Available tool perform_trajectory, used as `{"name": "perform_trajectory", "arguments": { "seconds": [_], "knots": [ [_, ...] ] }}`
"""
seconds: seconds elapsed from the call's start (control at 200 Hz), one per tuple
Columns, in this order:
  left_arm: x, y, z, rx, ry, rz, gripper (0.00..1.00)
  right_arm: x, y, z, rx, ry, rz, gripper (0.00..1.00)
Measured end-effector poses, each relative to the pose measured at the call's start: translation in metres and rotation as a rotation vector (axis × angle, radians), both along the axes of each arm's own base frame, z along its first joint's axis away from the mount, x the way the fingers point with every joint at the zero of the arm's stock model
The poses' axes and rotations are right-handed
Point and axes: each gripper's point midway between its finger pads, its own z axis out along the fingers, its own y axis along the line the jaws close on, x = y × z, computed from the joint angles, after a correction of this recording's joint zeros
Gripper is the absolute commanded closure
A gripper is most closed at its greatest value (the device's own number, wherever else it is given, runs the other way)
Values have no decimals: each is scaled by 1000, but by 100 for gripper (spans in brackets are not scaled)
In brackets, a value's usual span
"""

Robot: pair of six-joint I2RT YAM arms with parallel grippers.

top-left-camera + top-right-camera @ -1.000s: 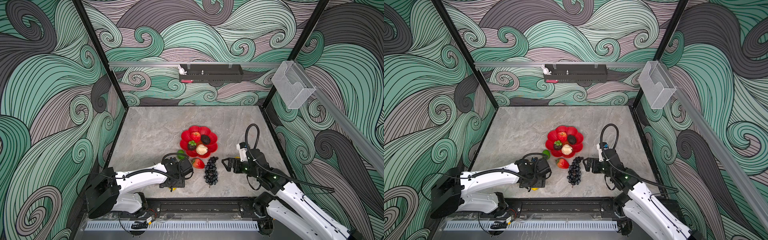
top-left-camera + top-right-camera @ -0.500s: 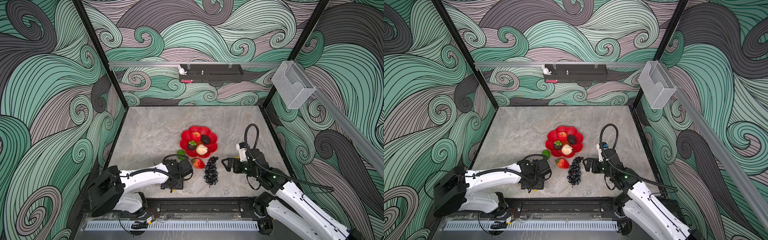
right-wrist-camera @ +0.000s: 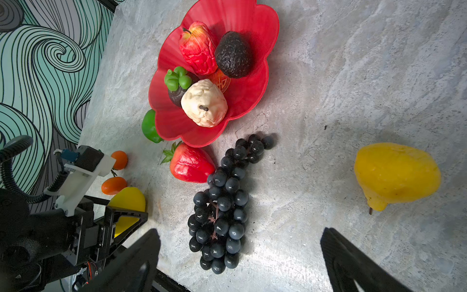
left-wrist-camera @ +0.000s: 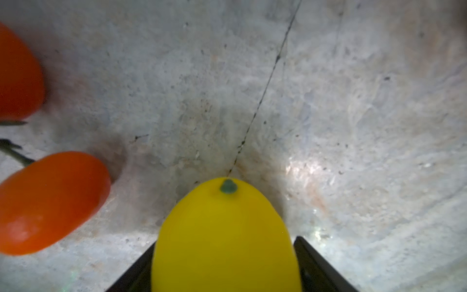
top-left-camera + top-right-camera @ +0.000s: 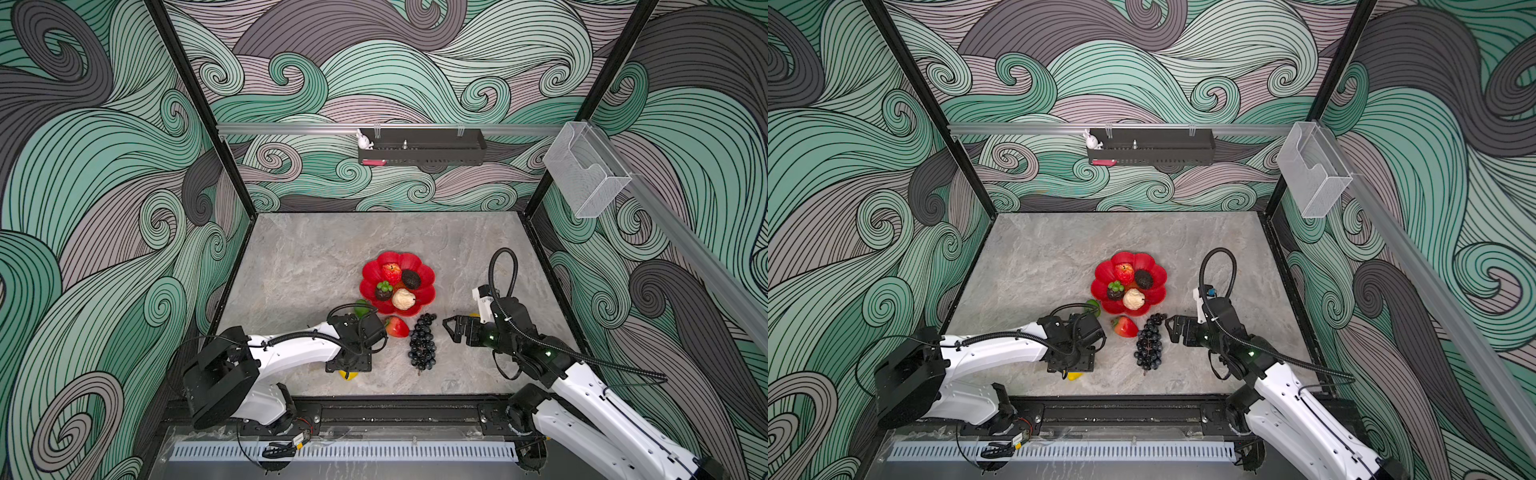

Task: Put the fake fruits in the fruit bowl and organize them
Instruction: 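Lower the left gripper onto the yellow lemon and close on it, then lift the lemon with the left gripper and bring it toward the right gripper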

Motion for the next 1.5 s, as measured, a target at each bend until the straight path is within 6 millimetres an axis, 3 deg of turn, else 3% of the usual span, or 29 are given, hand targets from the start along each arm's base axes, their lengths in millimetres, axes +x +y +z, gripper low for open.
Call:
{"name": "perform_trajectory", "arguments": {
  "seconds": [0.606,0.711,0.941,1.116,1.501],
  "knots": [
    [9,-10,10,-90,-66,-47,47,-1,2,-4,10,31,-7,0],
    [14,-16,23,-150,-123,-87,47,-1,2,-3,15,35,-10,0],
    [38,-38,74,-292,-347,-223,48,-3,7,-2,36,57,-15,0],
    [55,-62,105,-374,-503,-354,47,-4,16,11,63,44,6,0],
    [65,-108,139,-525,-754,-627,47,-25,53,45,151,23,116,1]
  ]
}}
